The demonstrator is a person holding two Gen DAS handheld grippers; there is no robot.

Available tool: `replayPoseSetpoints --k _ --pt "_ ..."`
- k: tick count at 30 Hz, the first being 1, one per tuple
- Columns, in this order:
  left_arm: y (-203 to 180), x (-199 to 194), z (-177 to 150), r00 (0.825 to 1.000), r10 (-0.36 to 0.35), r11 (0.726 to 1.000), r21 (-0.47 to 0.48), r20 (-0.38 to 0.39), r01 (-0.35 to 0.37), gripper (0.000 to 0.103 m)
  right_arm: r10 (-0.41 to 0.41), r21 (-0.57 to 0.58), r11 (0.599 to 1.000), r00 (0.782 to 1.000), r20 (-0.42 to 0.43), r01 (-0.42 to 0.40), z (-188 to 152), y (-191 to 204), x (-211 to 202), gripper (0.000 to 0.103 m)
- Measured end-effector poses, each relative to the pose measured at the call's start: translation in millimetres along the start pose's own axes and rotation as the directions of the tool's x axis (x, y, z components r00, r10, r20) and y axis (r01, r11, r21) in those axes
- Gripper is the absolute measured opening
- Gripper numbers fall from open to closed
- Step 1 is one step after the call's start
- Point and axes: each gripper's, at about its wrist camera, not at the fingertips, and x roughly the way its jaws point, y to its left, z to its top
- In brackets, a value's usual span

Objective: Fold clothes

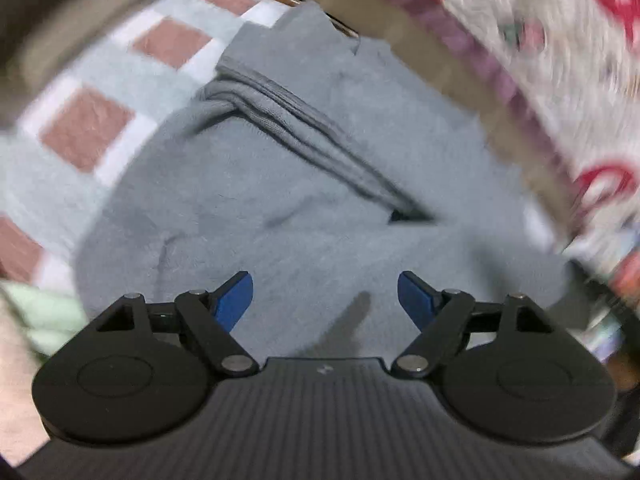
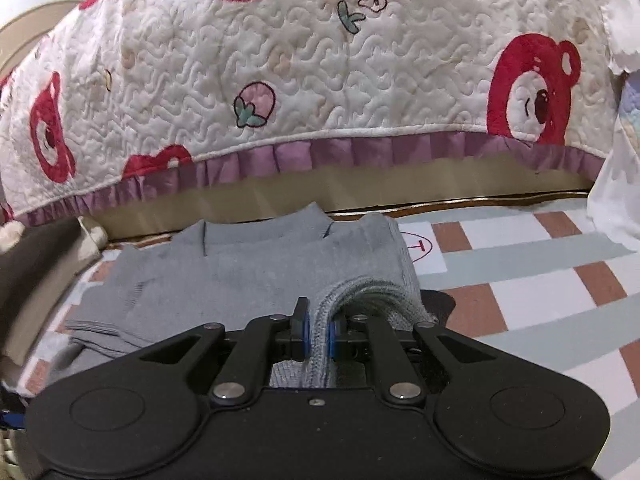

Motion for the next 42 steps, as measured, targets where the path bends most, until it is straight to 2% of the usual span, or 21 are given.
replayPoseSetpoints --k 1,2,3,4,6,7,9,10,16,18,19,20,21,23,26,29,33,34,36,38,42 --pt "-7.4 -5.8 -4.1 0.999 0.032 0.998 0.047 0.011 -0.033 0.08 0.004 0.006 1.0 1.0 0.007 -0.004 1.6 -0.6 -3.2 0.012" --pt "-7.5 -13.1 -8.9 0.998 0.058 0.998 0.032 0.025 -0.059 0.08 0.007 0.013 1.0 1.0 0.014 -0.008 1.8 -1.5 -7.5 0.012" --pt "-4.1 -21.0 -13.9 0.996 0.082 0.997 -0.013 0.039 -0.082 0.08 0.011 0.024 1.0 1.0 0.021 -0.012 0.6 -2.9 -12.9 0.012" --pt "3.2 -30.3 -20.9 0.993 0.105 0.99 -0.104 0.06 -0.098 0.081 0.016 0.044 0.999 1.0 0.022 -0.017 -2.2 -4.0 -19.0 0.012" --pt "19.8 -40.8 -38.1 0.991 0.087 0.955 -0.291 0.098 -0.055 0.082 0.047 0.134 0.99 0.999 0.02 -0.049 -13.9 -6.2 -31.8 0.012" --pt "22.4 -38.0 -42.8 0.994 0.073 0.95 -0.308 0.078 -0.046 0.082 0.064 0.17 0.983 0.997 0.031 -0.069 -22.3 -6.1 -36.4 0.012" --pt "24.3 -28.6 -47.3 0.998 0.06 0.953 -0.299 0.011 -0.054 0.082 0.081 0.215 0.972 0.996 0.046 -0.09 -37.1 -4.2 -43.4 0.012" --pt "24.2 -26.9 -50.1 0.997 0.075 0.95 -0.303 0.005 -0.07 0.082 0.08 0.211 0.973 0.996 0.052 -0.089 -40.9 -2.3 -45.7 0.012" --pt "21.7 -13.7 -58.4 0.992 0.128 0.947 -0.296 -0.007 -0.124 0.085 0.084 0.24 0.966 0.995 0.056 -0.095 -42.6 -7.8 -51.7 0.012" --pt "25.7 -6.5 -62.0 0.994 0.114 0.944 -0.31 0.001 -0.108 0.083 0.081 0.24 0.967 0.995 0.052 -0.091 -41.9 -9.5 -51.8 0.012" --pt "23.7 -4.3 -63.9 0.993 0.12 0.954 -0.277 0.009 -0.113 0.082 0.082 0.238 0.967 0.995 0.05 -0.092 -42.1 -10.2 -52.0 0.012" --pt "19.9 -2.7 -65.4 0.991 0.135 0.965 -0.229 0.02 -0.127 0.068 0.083 0.242 0.966 0.995 0.049 -0.093 -42.7 -11.0 -52.3 0.012" --pt "16.1 -1.1 -66.8 0.988 0.15 0.973 -0.181 0.031 -0.142 0.042 0.086 0.245 0.965 0.995 0.049 -0.095 -44.0 -11.9 -53.5 0.012" --pt "7.6 1.4 -66.9 0.978 0.206 0.975 -0.094 0.044 -0.202 0.027 0.087 0.247 0.964 0.995 0.049 -0.096 -46.3 -13.3 -54.8 0.012" --pt "2.3 -1.2 -65.5 0.973 0.218 0.975 -0.068 0.08 -0.213 0.021 0.083 0.248 0.964 0.996 0.043 -0.091 -48.8 -15.4 -55.5 0.012" --pt "-1.7 -4.4 -63.4 0.973 0.207 0.978 -0.044 0.104 -0.203 0.021 0.082 0.249 0.965 0.996 0.035 -0.088 -50.6 -17.1 -56.6 0.012" --pt "0.0 -0.9 -60.1 0.984 0.158 0.986 -0.065 0.087 -0.153 0.023 0.082 0.237 0.967 0.996 0.035 -0.088 -49.8 -18.0 -57.1 0.012" --pt "1.4 1.7 -59.8 0.982 0.171 0.983 -0.073 0.074 -0.166 0.027 0.083 0.233 0.968 0.996 0.035 -0.089 -49.4 -18.1 -56.9 0.012" --pt "4.0 4.3 -58.1 0.975 0.214 0.975 -0.08 0.062 -0.209 0.045 0.079 0.231 0.969 0.996 0.037 -0.085 -48.8 -19.3 -57.0 0.012" --pt "5.2 2.5 -55.1 0.967 0.242 0.968 -0.081 0.075 -0.236 0.05 0.073 0.243 0.967 0.997 0.038 -0.08 -48.8 -22.8 -57.0 0.012" --pt "6.9 -7.0 -48.1 0.949 0.297 0.954 -0.07 0.105 -0.291 0.071 0.064 0.261 0.963 0.997 0.033 -0.07 -48.2 -29.0 -58.3 0.012"
